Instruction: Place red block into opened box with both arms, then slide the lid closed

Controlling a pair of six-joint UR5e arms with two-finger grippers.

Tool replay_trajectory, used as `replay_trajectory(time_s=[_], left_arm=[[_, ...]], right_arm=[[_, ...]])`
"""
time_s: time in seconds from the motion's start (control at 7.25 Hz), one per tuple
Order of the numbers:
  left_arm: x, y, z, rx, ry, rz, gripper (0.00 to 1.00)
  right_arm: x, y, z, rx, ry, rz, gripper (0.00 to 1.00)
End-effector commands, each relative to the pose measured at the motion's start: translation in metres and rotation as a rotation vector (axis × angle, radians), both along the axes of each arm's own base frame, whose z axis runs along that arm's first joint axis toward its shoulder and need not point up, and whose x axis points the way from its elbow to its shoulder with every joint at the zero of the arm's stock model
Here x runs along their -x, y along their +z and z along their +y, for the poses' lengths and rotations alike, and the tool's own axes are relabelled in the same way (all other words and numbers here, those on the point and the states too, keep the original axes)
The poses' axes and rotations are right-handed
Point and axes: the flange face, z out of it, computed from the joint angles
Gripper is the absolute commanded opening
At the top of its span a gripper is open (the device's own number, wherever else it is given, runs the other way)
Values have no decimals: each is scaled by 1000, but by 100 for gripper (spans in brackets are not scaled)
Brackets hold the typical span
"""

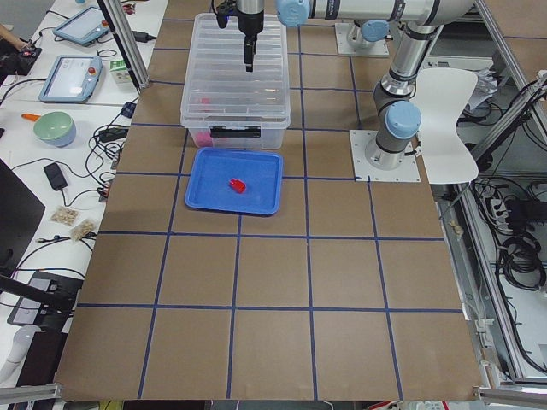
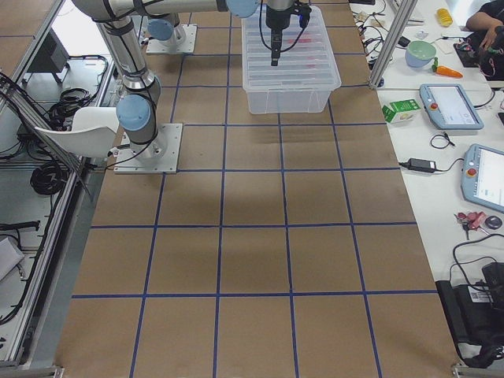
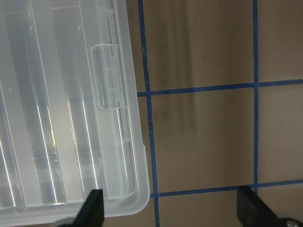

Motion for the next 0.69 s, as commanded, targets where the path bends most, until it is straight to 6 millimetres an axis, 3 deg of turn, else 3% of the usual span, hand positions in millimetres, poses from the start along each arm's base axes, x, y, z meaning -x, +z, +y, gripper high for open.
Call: replay_trajectory(time_s=[0.0, 0.41, 0.55], left_arm=[[0, 0, 0, 1, 2, 0, 100], [0, 1, 0, 1, 2, 0, 100], [0, 0, 0, -1, 3, 1, 100]], right_arm=[[0, 0, 0, 0, 0, 0, 100], [2, -5, -4, -5, -8, 0, 100], [2, -20, -8, -32, -11, -2, 100]])
